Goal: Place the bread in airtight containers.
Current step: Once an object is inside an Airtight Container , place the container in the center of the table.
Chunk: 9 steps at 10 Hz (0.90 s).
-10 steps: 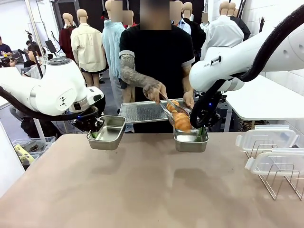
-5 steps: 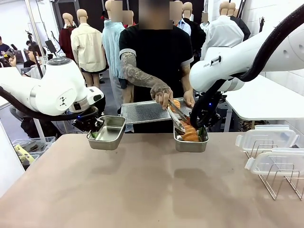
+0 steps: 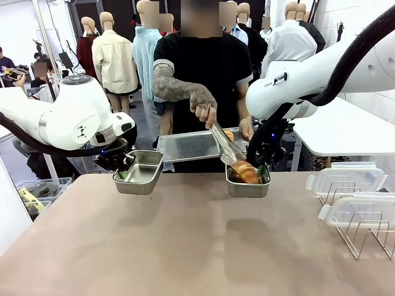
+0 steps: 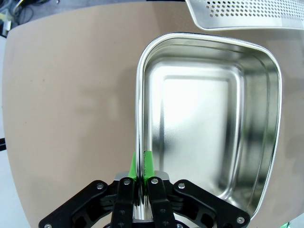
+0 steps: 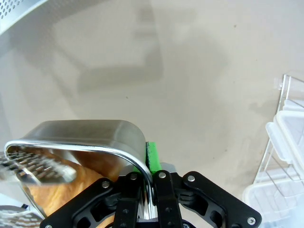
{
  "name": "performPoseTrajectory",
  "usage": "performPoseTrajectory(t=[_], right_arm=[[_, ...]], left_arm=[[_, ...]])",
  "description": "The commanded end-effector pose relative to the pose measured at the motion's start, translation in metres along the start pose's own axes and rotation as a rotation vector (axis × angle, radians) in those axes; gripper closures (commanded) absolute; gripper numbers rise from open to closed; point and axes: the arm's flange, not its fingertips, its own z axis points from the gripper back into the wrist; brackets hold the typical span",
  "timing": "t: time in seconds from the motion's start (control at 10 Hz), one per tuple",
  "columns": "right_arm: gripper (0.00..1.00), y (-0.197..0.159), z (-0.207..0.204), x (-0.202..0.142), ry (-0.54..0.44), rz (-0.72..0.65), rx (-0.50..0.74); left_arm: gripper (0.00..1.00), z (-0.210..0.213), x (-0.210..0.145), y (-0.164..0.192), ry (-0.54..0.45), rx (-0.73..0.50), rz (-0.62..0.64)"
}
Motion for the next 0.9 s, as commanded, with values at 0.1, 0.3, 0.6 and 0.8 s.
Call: performPoseTrajectory(t=[0.1, 0.3, 0.6, 0.8], right_arm=[[1.00, 0.0017, 0.0008, 0.0022, -0.012, 0.007, -0.005], [1.00, 0.0017, 0.0008, 0.0022, -0.012, 0.007, -0.005], [1.00, 0.0017, 0.0008, 0.0022, -0.012, 0.007, -0.005], [1.00, 0.0017, 0.0008, 0.0022, -0.012, 0.007, -0.005]], left_arm=[[1.00, 0.0032, 0.0043, 0.0003, -0.007, -0.002, 0.002], [1.00, 0.0032, 0.0043, 0.0003, -0.007, -0.002, 0.002], [1.00, 0.0032, 0.0043, 0.0003, -0.007, -0.002, 0.002], [1.00, 0.0032, 0.0043, 0.0003, -0.007, -0.002, 0.002]])
